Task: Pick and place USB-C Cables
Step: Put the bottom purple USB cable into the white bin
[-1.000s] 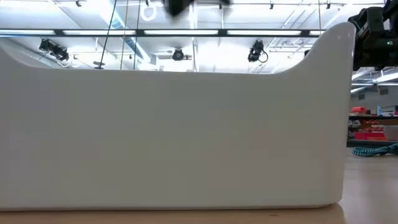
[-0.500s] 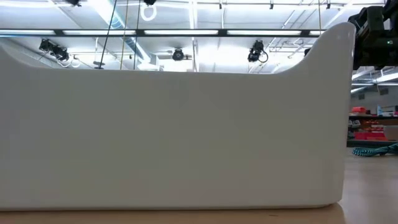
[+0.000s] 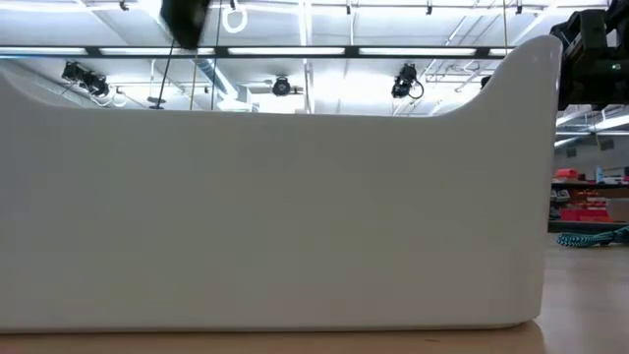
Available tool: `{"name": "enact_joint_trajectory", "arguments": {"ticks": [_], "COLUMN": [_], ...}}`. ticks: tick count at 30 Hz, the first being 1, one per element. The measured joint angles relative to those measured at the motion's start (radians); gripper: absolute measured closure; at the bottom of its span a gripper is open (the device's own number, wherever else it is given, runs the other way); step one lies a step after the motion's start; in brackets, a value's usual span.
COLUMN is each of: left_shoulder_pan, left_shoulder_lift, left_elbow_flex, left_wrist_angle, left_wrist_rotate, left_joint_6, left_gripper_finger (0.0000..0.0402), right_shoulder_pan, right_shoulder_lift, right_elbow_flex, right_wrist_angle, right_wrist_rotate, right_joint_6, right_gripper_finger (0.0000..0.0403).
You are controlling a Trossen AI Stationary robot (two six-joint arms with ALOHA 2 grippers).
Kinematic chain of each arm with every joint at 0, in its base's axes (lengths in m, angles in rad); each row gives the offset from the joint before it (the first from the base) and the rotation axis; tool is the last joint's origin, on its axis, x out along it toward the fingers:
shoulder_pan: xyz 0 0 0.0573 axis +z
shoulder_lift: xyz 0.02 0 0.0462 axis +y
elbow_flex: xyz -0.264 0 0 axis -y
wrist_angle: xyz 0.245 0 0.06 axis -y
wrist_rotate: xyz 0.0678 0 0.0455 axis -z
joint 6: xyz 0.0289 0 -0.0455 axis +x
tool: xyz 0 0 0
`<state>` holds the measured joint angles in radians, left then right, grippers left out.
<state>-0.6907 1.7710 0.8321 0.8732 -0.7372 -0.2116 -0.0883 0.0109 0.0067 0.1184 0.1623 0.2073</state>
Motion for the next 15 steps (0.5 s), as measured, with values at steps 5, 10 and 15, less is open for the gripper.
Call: {"name": "enact_joint_trajectory", "arguments": {"ticks": [5,10,15], "left_shoulder_pan": [0.037,-0.022,-0.108], "left_shoulder_lift": [-0.031,-0.206,-0.446], "left_elbow_flex": [-0.097,-0.157,-0.051], "left_wrist_angle": [0.447,0.200,-0.653], "left_wrist_rotate": [0.141,-0.202,-0.383], "left_joint_6": [0.324,0.306,-0.171], "left_gripper_finger": [0.0371,0.0382,0.0378], "right_shoulder_pan": [0.000,0.000,0.000], "right_shoulder_lift": [0.000,0.000,0.000], "right_elbow_flex": [0.000,0.000,0.000], "right_wrist_angle": [0.013,0.040,0.138], "right_wrist_rotate": [0.000,0.000,0.000], "right_joint_6": [0.003,0.002,0.004], "right_gripper_finger": [0.0378,0.0378,0.0378]}}
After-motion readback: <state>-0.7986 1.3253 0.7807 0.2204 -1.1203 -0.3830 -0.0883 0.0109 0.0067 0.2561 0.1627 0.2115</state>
